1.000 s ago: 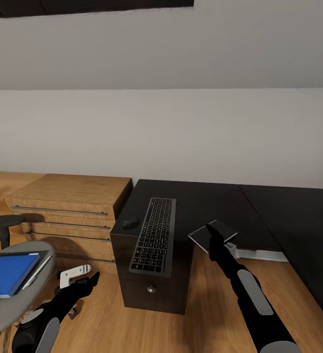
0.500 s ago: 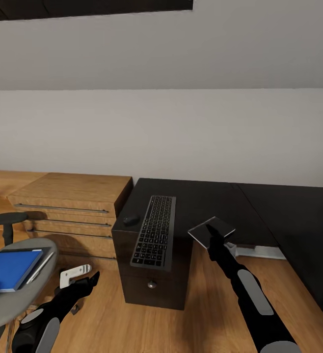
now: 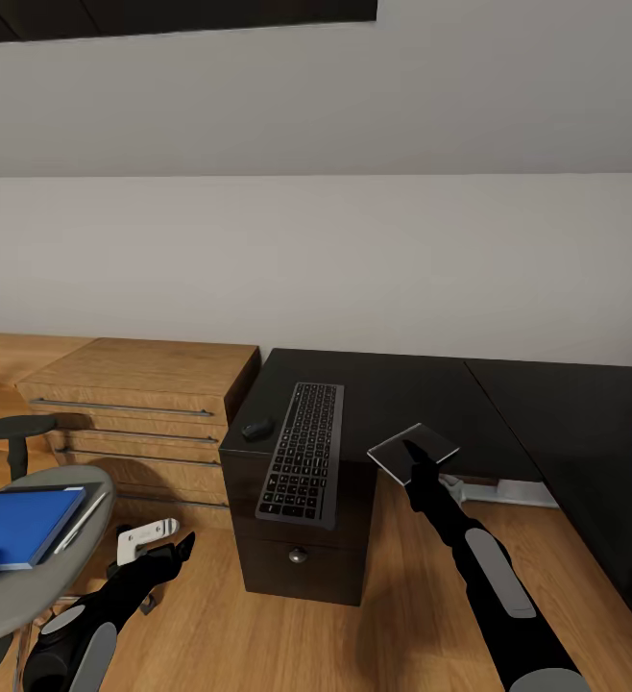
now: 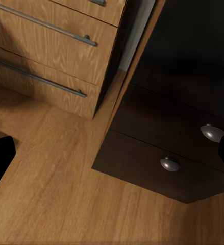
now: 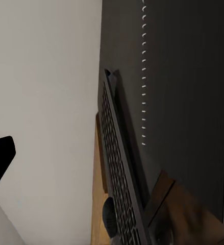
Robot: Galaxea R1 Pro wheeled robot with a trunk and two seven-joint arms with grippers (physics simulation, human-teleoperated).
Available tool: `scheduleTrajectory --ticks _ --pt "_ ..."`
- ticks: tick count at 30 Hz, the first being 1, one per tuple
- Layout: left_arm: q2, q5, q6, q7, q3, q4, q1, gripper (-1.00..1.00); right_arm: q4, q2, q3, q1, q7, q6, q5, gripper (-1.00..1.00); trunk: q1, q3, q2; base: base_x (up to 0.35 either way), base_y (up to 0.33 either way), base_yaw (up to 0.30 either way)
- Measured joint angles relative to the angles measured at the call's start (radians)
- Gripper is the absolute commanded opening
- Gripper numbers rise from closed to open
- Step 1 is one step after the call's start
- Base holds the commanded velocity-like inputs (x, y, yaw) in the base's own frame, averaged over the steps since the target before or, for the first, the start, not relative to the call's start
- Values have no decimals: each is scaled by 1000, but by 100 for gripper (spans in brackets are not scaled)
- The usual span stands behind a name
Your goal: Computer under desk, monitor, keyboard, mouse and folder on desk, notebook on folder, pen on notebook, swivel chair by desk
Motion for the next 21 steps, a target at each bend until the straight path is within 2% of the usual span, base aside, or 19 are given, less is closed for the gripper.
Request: scheduleTrajectory --ticks 5,13,21 --pt "0 0 0 0 0 0 0 100 0 0 0 0 0 0 0 100 0 0 0 -36 0 0" --pt "0 0 0 0 0 0 0 100 1 0 0 0 0 -1 0 100 0 0 0 -209 0 0" --pt "0 0 0 0 0 0 0 100 1 1 0 0 0 -1 0 100 0 0 0 -39 0 0"
